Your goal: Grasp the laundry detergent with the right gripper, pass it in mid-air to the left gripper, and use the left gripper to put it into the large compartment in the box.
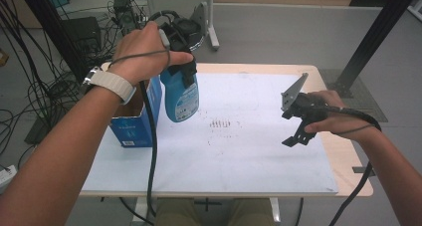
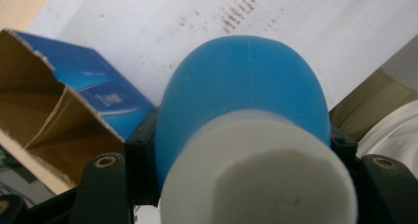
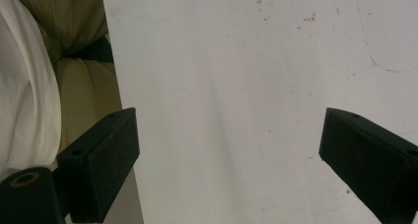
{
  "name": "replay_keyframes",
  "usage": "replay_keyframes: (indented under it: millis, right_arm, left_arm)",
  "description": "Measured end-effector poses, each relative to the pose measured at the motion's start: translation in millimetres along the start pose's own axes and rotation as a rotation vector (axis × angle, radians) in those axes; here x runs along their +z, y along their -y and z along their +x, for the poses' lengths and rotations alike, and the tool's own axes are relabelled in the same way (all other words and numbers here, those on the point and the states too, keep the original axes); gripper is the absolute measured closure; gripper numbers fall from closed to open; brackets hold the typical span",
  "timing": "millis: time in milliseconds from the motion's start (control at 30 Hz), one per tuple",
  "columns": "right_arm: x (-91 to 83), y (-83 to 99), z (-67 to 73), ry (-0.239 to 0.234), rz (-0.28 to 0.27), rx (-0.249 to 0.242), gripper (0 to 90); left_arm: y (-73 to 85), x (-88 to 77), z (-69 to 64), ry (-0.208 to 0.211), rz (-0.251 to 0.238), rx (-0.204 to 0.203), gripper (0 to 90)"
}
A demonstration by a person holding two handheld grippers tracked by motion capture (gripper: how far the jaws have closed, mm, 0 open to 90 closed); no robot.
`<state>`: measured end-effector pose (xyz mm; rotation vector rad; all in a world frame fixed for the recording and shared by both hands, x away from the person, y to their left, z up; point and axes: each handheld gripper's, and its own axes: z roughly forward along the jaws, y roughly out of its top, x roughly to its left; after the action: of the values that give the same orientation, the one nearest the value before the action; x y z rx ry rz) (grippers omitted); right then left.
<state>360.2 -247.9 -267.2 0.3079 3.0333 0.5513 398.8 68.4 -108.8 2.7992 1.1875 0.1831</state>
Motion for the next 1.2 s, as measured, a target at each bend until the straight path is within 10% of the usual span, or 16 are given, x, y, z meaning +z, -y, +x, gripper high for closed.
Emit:
replay_keyframes:
  millis: [1200]
  right_arm:
    - [4.8,10.8,-12.8,0.019,0.011,0.046,9.3]
  left_arm:
    - [20.6,-52.3,70.4,-0.074,0.024,-0.419,37.1]
